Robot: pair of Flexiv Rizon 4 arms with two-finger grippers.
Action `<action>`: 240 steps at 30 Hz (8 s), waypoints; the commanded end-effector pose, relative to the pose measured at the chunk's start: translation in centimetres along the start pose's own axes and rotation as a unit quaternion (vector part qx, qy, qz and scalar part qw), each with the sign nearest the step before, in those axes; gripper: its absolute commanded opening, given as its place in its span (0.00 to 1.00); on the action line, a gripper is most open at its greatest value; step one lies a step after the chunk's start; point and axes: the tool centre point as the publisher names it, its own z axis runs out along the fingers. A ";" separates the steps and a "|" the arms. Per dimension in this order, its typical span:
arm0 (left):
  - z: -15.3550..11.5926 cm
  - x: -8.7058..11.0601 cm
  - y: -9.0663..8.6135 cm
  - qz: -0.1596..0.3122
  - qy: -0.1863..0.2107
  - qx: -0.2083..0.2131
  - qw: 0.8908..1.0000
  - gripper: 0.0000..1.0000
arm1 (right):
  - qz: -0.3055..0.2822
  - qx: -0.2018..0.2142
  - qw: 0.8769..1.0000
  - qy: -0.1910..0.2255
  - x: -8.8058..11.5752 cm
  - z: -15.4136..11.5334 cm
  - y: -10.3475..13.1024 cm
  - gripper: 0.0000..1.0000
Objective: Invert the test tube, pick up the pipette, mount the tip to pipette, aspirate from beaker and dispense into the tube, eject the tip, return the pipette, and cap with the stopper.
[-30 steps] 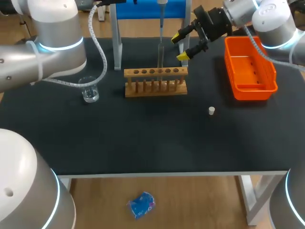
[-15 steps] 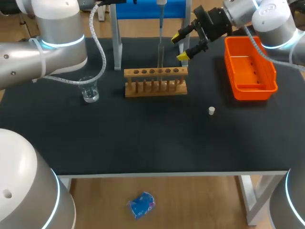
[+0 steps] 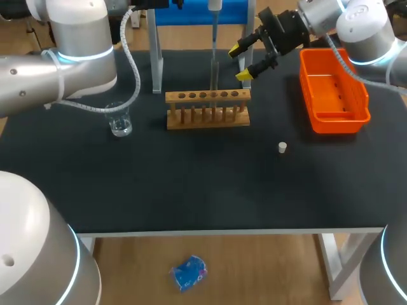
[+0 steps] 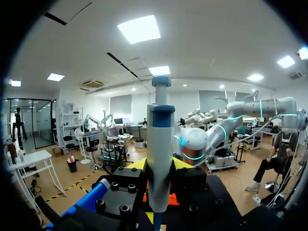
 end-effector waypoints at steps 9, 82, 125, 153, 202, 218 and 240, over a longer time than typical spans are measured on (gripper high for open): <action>-0.1 -0.6 0.9 -0.017 -0.003 -0.006 1.000 0.00 | 0.000 0.001 1.000 0.002 -0.1 -0.1 0.0 1.00; -0.1 -0.4 1.6 -0.026 -0.045 -0.002 0.999 0.00 | 0.000 0.001 1.000 0.002 -0.1 -0.1 0.0 1.00; 0.8 -0.9 4.1 -0.019 -0.039 -0.004 0.999 0.00 | 0.000 0.001 1.000 0.002 -0.1 -0.1 0.0 1.00; 0.9 -0.5 6.3 -0.043 -0.044 -0.002 0.998 0.00 | 0.000 0.001 1.000 0.002 -0.1 -0.1 0.0 1.00; 1.0 -0.4 6.9 -0.045 -0.049 -0.004 0.998 0.00 | -0.025 0.003 0.998 -0.053 -1.4 -8.9 5.0 1.00; 1.0 -0.4 6.9 -0.045 -0.049 -0.004 0.998 0.00 | -0.051 -0.083 0.994 -0.057 -2.7 -15.3 14.8 0.00; 1.0 -0.4 6.9 -0.045 -0.049 -0.004 0.998 0.00 | 0.008 -0.257 0.966 0.007 -3.5 -15.7 18.9 0.00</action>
